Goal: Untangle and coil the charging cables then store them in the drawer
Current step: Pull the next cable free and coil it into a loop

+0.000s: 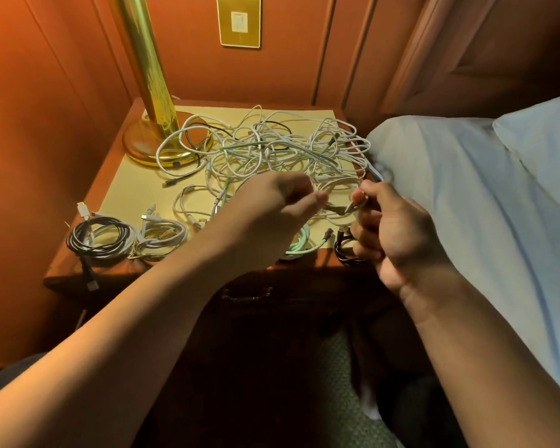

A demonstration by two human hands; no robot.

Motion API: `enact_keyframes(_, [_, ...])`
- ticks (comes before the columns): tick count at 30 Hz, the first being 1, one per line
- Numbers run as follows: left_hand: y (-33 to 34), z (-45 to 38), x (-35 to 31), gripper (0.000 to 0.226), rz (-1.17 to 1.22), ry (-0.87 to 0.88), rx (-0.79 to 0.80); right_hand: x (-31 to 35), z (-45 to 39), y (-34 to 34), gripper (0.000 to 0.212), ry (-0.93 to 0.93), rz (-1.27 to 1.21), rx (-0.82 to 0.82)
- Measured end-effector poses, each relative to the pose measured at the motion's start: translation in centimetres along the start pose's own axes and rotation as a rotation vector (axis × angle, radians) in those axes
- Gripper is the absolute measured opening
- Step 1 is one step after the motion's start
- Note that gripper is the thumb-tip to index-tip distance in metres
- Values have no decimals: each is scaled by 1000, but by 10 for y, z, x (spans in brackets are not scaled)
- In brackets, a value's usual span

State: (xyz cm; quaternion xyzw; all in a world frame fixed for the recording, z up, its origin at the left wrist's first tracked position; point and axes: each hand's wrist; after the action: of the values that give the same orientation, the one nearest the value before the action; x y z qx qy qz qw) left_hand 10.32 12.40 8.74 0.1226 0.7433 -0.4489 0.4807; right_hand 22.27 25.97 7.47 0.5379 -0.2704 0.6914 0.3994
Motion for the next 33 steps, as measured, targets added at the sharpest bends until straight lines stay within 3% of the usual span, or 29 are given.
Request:
enact_keyframes(4, [14, -7, 3, 31, -138, 72, -7, 1, -3, -20, 27, 5, 165, -44])
enact_keyframes(9, [46, -13, 14, 30, -369, 142, -48, -11, -25, -55, 28, 51, 554, -6])
enact_keyframes(15, [72, -25, 20, 30, -438, 147, -171, -28, -46, -54, 34, -12, 738, -76])
enact_keyframes(20, [84, -31, 24, 31, -493, 99, -162, -34, -51, -48, 42, -31, 971, -59])
enact_keyframes(28, [81, -32, 22, 35, -499, 97, -138, -35, -43, -50, 43, -137, 1153, -141])
enact_keyframes(33, [43, -33, 13, 31, -520, 91, -225, -32, -40, -60, 38, -141, 1102, -179])
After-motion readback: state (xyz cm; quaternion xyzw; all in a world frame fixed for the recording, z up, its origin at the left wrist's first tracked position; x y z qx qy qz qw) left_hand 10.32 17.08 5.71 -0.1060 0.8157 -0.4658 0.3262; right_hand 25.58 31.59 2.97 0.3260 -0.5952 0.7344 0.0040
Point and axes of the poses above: each hand's wrist, its own z-axis away from the middle knuckle, its own y-axis out of the palm, x = y × z, and after that the axes turned 8 degrees about -x, right-handed
